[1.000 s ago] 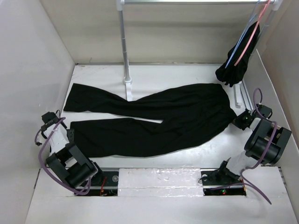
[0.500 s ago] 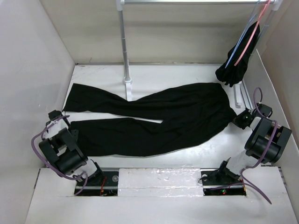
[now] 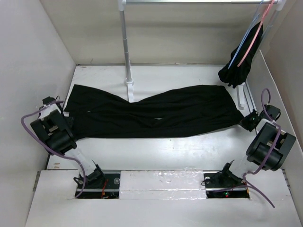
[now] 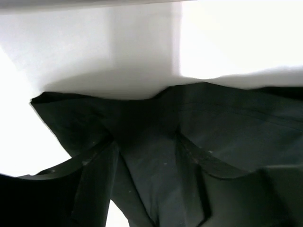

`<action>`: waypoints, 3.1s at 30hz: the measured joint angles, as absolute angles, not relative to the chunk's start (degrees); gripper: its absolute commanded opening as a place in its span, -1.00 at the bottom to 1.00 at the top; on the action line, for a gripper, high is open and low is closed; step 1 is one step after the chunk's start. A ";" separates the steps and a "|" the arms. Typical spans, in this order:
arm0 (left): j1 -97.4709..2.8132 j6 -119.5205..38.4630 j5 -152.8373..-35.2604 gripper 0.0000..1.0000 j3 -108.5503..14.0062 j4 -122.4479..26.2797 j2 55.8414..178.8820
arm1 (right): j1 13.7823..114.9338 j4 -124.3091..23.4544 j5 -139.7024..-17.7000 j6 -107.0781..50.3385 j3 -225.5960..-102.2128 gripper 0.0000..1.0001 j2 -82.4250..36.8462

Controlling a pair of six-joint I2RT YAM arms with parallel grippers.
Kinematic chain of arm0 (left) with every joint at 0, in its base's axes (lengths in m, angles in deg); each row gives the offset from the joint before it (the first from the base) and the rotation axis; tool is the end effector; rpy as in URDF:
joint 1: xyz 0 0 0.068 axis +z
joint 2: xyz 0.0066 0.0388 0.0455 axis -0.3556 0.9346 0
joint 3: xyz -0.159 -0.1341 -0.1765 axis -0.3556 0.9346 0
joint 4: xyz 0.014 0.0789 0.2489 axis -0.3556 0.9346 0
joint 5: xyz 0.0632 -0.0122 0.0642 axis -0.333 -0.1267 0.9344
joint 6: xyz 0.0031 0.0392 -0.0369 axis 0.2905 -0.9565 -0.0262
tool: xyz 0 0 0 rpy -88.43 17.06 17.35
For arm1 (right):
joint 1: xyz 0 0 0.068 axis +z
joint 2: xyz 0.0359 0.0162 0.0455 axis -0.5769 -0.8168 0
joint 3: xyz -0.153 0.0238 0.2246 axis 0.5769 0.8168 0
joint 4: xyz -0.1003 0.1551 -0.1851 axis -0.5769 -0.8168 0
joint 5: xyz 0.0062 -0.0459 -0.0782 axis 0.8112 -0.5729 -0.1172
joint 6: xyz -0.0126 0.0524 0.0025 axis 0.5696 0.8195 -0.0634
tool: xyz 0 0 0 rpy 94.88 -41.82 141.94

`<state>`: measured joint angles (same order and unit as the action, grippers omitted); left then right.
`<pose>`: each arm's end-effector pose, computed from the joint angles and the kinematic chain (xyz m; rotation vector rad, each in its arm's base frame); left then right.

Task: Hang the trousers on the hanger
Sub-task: Fold the trousers at the center of the board.

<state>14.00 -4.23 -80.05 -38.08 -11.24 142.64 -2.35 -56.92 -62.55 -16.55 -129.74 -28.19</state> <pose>0.2708 0.1929 0.1662 -1.8828 2.1058 0.0910 0.2346 -0.1624 0.1620 0.9785 2.2010 0.3633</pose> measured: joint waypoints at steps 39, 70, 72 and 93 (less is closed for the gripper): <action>17.37 -5.15 -78.67 -1.00 -19.85 -20.20 126.66 | -3.12 -60.38 -59.53 -20.25 -126.62 -1.00 -18.31; 10.13 -2.92 -84.49 -1.00 -57.89 -5.71 130.53 | 3.77 -90.54 -77.46 -32.38 -148.58 -1.00 -13.08; 8.86 -2.90 -84.29 -1.00 -58.85 -6.78 131.73 | 4.03 -88.31 -76.06 -32.11 -149.70 -1.00 -16.75; 0.14 -3.47 -79.53 -1.00 -84.05 -9.82 157.87 | 11.77 -85.38 -73.65 -29.67 -177.87 -0.88 -49.69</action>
